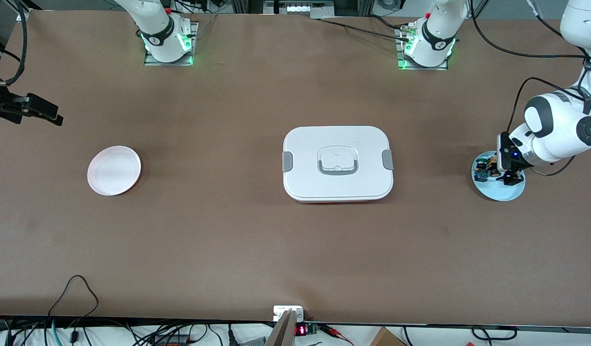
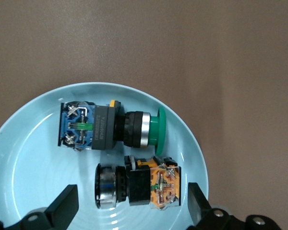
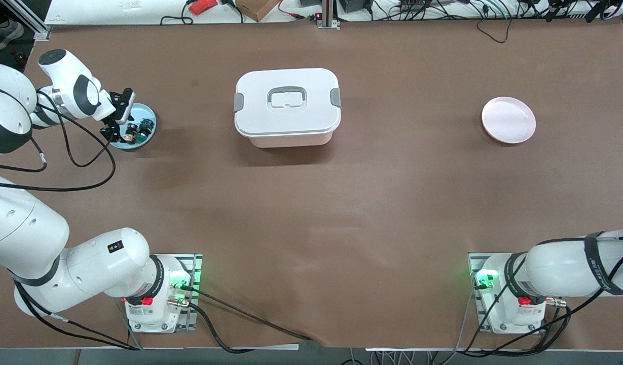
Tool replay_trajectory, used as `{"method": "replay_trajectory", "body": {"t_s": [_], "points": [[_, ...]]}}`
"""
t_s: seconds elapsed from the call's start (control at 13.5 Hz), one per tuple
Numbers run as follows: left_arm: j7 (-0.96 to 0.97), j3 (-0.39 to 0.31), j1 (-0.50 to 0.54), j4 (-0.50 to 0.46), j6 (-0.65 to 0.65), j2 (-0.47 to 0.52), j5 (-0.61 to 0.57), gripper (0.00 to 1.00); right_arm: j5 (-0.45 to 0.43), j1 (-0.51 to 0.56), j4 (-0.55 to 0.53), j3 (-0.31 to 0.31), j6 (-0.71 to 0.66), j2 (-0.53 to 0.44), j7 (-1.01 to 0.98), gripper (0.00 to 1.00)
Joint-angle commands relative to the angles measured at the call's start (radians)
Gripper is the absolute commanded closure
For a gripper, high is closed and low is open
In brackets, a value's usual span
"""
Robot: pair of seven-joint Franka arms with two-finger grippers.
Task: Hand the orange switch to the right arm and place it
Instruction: 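Close the left gripper on the orange-bodied switch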
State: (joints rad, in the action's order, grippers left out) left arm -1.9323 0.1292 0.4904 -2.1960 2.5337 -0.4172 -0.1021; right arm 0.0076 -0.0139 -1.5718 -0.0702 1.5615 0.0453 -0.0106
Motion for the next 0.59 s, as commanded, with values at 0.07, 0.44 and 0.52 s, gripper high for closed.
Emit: {"method": "replay_trajectory", "body": {"t_s": [0.07, 0.44, 0.52], "points": [[-0.005, 0.013, 0.022, -0.024, 0.046, -0.002, -0.005, 0.0, -0.011, 0.011, -0.007, 0.009, -0.014, -0.012, 0.003, 0.0], [-0.004, 0.013, 0.022, -0.024, 0.048, -0.012, -0.005, 0.0, -0.011, 0.011, -0.004, 0.009, -0.012, -0.013, 0.0, 0.0], [-0.004, 0.015, 0.022, -0.024, 0.048, -0.011, -0.005, 0.0, -0.011, 0.011, -0.004, 0.009, -0.012, -0.013, 0.0, 0.0]]}}
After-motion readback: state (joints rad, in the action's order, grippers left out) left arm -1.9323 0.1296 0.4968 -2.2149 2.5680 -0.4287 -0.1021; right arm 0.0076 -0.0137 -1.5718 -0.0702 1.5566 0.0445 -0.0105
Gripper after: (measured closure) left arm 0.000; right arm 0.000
